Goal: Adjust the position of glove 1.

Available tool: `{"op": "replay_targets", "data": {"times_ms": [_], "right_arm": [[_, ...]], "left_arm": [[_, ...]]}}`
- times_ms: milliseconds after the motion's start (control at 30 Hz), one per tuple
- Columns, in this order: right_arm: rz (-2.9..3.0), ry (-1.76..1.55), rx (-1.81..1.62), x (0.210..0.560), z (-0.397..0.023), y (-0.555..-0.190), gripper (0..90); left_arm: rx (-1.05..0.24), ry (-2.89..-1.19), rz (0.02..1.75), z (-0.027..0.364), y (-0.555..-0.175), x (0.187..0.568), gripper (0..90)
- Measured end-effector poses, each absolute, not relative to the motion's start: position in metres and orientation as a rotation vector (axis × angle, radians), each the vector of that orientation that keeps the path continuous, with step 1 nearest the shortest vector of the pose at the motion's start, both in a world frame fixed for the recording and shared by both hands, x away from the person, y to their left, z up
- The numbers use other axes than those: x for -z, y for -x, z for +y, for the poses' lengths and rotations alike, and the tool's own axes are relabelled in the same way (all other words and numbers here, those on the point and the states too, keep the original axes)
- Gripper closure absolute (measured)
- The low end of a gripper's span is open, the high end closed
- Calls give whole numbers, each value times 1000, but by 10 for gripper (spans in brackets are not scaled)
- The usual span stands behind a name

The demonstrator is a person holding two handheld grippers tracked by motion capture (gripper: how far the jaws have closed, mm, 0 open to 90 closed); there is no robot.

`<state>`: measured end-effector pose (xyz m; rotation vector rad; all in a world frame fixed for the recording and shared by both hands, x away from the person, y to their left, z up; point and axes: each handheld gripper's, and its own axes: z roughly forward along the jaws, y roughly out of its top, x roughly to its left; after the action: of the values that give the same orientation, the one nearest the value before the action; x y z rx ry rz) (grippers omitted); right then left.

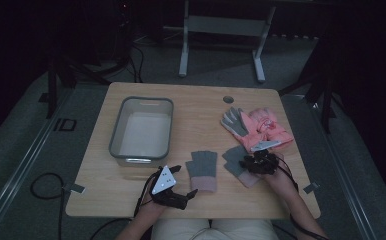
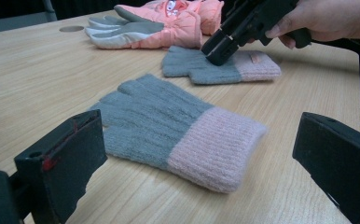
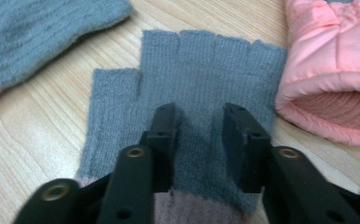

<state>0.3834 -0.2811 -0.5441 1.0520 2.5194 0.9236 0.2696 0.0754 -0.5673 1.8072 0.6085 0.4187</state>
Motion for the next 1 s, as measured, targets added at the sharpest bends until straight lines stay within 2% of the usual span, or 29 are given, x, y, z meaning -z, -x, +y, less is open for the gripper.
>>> {"op": "replay_targets", "data": {"times_ms": [167, 267, 400, 700, 1000], "right_arm": [[2524, -1081, -920, 543, -280, -384, 800], [2520, -1121, -906, 541, -277, -383, 839], [2488, -1137, -926, 529, -274, -376, 847], [2311, -1221, -1056, 478, -271, -337, 847], [2119, -1424, -1110, 462, -269, -304, 847]], "left_arm": [[-418, -1808, 613, 75, -270, 567, 18], [-417, -1807, 615, 76, -270, 567, 18], [-417, -1806, 612, 76, -270, 567, 18], [-417, -1807, 613, 76, -270, 567, 18], [-426, -1805, 611, 75, -269, 567, 18]]}}
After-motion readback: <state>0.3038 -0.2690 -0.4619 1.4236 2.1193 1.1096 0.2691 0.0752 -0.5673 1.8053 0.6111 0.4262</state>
